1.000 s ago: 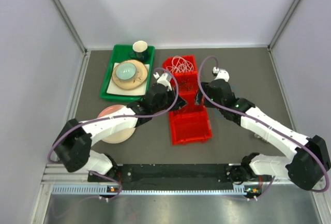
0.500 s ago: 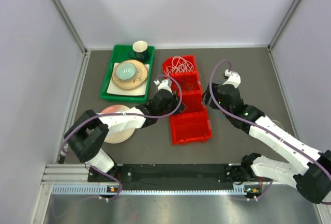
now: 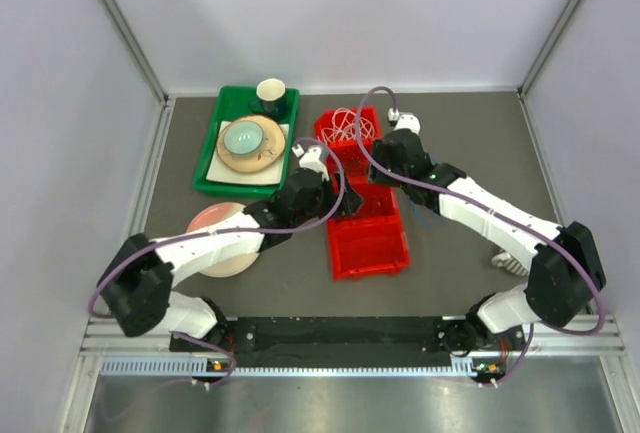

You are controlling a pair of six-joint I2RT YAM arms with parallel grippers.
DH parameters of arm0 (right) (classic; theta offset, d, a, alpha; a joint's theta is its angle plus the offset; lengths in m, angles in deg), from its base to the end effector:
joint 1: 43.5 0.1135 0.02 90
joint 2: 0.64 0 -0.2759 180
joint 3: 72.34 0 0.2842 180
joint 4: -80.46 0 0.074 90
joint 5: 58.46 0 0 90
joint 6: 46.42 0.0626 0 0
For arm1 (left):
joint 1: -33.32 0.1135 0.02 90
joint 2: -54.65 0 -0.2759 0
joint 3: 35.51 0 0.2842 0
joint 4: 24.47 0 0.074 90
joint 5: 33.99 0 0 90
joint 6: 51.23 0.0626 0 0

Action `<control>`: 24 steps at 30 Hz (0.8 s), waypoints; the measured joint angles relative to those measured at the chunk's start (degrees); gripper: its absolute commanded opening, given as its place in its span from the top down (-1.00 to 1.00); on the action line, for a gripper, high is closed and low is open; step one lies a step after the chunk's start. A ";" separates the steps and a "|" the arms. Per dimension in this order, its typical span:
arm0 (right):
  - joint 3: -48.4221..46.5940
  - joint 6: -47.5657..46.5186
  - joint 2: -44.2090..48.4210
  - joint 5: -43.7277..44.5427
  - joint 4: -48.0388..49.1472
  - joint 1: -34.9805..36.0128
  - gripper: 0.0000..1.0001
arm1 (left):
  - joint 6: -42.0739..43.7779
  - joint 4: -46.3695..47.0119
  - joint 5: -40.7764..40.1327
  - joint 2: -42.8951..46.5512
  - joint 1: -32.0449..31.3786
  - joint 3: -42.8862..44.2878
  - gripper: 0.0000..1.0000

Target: Untangle the cables

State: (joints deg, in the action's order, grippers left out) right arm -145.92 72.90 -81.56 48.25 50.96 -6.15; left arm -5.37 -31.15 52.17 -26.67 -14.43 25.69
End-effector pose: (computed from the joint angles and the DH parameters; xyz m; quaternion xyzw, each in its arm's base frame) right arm 0.3015 0.2075 0.2693 0.0029 0.8872 0.1347 0.4413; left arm 0.2499 -0.2689 0.2270 0.0093 0.8514 -0.3565 0.3847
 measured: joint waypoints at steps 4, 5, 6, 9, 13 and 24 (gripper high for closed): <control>-4.20 0.22 -3.30 -2.71 0.74 0.00 0.15 | 1.51 -0.46 -4.33 7.02 0.04 -1.73 -0.47; -4.66 0.31 -4.07 -3.61 1.22 0.00 0.17 | 1.90 -0.55 -5.38 8.63 0.13 -2.62 -0.48; -4.79 0.57 -4.76 -4.48 1.75 0.00 0.22 | 2.12 -0.83 -6.54 9.84 0.28 -3.37 -0.50; -3.89 1.70 -6.49 -6.56 2.21 0.00 0.29 | 2.16 -2.67 -9.20 10.82 1.05 -3.98 -0.53; 0.83 3.32 -6.84 -8.24 3.02 0.00 0.37 | 2.03 -4.37 -11.61 11.04 2.12 -4.87 -0.56; 4.70 3.58 -6.38 -9.57 2.62 0.00 -0.37 | 1.86 -6.01 -12.52 11.76 4.42 -5.31 -0.57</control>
State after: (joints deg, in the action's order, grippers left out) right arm -141.22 76.49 -87.95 38.68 53.58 -6.15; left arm -3.52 -37.17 39.65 -14.91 -10.01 20.38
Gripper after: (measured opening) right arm 0.403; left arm 0.779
